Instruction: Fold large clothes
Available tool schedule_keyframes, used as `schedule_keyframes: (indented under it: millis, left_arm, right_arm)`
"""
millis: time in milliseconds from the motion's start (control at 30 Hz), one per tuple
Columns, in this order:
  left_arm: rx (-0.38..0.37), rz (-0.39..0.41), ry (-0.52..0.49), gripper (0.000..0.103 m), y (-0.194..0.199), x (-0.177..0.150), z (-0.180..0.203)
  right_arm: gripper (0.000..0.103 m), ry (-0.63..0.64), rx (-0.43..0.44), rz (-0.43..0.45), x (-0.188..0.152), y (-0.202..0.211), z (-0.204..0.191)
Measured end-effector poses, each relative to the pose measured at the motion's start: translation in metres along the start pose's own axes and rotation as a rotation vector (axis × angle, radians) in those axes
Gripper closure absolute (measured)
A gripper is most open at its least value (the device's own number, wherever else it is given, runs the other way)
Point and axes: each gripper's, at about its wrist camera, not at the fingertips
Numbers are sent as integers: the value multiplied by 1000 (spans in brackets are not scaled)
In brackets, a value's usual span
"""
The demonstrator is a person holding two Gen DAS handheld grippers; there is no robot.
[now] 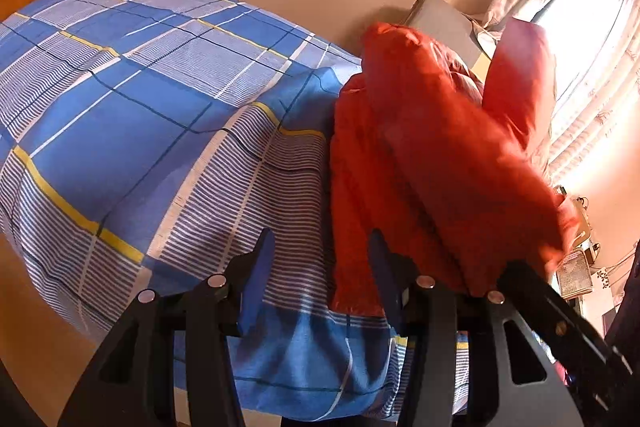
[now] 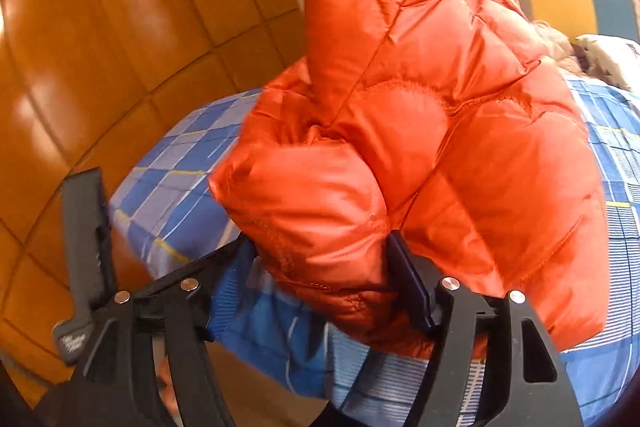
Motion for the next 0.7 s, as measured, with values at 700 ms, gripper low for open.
schedule_keyframes:
  millis: [700]
  left_arm:
    - [-39, -20, 51, 54, 12, -11, -17]
  right_arm:
    - [35, -171, 197, -69, -10, -30, 32]
Point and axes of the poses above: each gripper's, at about its wrist camera, not at the fingertips, and y roughly against the way its jaws point, z to its right, x to its top, and after that the axes turned 2 degrees about z, right-handed
